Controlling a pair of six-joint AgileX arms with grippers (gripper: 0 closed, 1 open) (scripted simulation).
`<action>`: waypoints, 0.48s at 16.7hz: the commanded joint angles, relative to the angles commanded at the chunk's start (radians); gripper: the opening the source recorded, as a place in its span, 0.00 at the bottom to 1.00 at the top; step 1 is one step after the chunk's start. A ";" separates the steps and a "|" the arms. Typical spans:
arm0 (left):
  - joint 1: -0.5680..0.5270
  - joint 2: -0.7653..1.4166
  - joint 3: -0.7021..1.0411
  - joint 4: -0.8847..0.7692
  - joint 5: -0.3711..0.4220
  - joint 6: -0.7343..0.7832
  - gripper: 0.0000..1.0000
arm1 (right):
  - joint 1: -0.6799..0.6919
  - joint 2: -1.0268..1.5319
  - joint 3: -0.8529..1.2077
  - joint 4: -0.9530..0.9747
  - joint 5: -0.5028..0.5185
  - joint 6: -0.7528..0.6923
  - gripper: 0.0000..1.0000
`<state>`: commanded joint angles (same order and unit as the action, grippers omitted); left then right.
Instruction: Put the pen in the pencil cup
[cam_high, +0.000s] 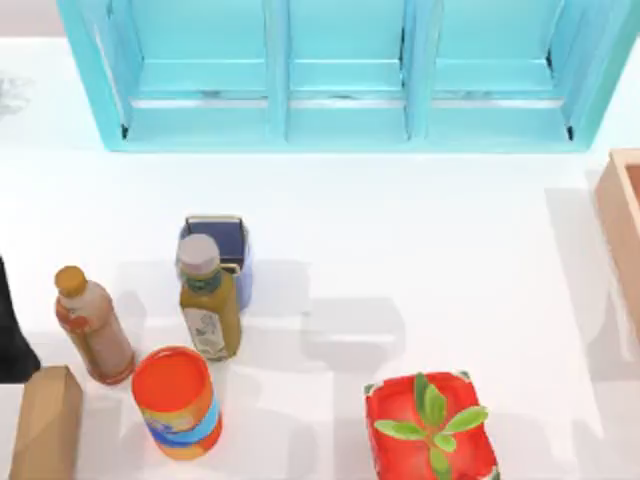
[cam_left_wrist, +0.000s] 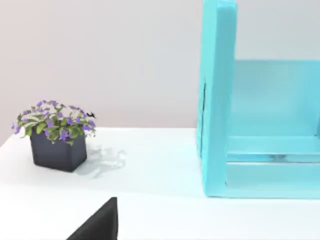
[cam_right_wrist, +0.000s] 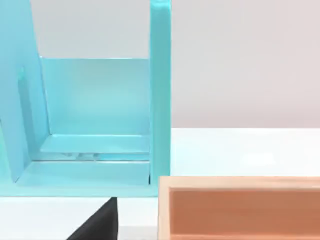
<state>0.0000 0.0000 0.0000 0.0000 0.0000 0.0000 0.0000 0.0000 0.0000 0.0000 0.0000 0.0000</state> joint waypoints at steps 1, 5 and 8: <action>0.000 0.000 0.000 0.000 0.000 0.000 1.00 | 0.000 0.000 0.000 0.000 0.000 0.000 1.00; 0.023 0.054 0.027 -0.021 0.015 0.001 1.00 | 0.000 0.000 0.000 0.000 0.000 0.000 1.00; 0.080 0.182 0.099 -0.070 0.051 -0.003 1.00 | 0.000 0.000 0.000 0.000 0.000 0.000 1.00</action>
<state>0.0802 0.1824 0.0987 -0.0703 0.0510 -0.0027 0.0000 0.0000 0.0000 0.0000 0.0000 0.0000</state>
